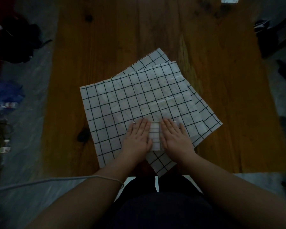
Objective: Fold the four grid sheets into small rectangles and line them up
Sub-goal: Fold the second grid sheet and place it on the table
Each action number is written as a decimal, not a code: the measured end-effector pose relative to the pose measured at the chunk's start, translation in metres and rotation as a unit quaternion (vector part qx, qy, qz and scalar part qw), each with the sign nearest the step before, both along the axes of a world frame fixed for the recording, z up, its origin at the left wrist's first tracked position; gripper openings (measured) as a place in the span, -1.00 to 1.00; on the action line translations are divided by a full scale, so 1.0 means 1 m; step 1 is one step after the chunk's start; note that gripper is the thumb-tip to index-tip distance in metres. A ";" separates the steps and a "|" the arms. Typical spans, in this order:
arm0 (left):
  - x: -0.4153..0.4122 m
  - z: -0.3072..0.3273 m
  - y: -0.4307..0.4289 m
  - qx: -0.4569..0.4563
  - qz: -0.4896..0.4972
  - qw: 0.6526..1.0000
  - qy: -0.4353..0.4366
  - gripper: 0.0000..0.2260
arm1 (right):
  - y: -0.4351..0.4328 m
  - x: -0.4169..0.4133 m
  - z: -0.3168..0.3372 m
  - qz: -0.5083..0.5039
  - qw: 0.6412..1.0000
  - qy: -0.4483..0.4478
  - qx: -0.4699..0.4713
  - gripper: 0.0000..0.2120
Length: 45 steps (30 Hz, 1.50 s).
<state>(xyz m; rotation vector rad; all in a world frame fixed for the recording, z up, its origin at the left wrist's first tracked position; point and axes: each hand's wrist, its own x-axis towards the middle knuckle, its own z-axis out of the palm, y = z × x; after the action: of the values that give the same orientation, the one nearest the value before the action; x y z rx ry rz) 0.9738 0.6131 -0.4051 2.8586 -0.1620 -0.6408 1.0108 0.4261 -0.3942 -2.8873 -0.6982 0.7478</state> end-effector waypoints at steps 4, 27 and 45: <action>-0.009 0.003 0.021 0.005 0.019 1.000 0.014 -0.39 | -0.016 0.001 0.004 -0.026 1.000 -0.009 -0.005 -0.39; 0.042 0.041 0.006 -0.080 0.051 0.995 0.018 -0.56 | -0.002 0.046 0.045 -0.205 0.958 0.122 0.157 -0.85; 0.038 0.148 0.019 -0.425 0.252 0.866 0.074 -0.97 | 0.009 0.011 0.137 -0.209 0.916 0.040 0.339 -0.60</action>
<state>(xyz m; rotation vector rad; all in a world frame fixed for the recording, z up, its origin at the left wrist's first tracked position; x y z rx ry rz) 1.0116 0.6320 -0.2569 1.8689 0.2634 -0.4957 1.0218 0.4352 -0.2575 -2.2290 -0.2325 0.4408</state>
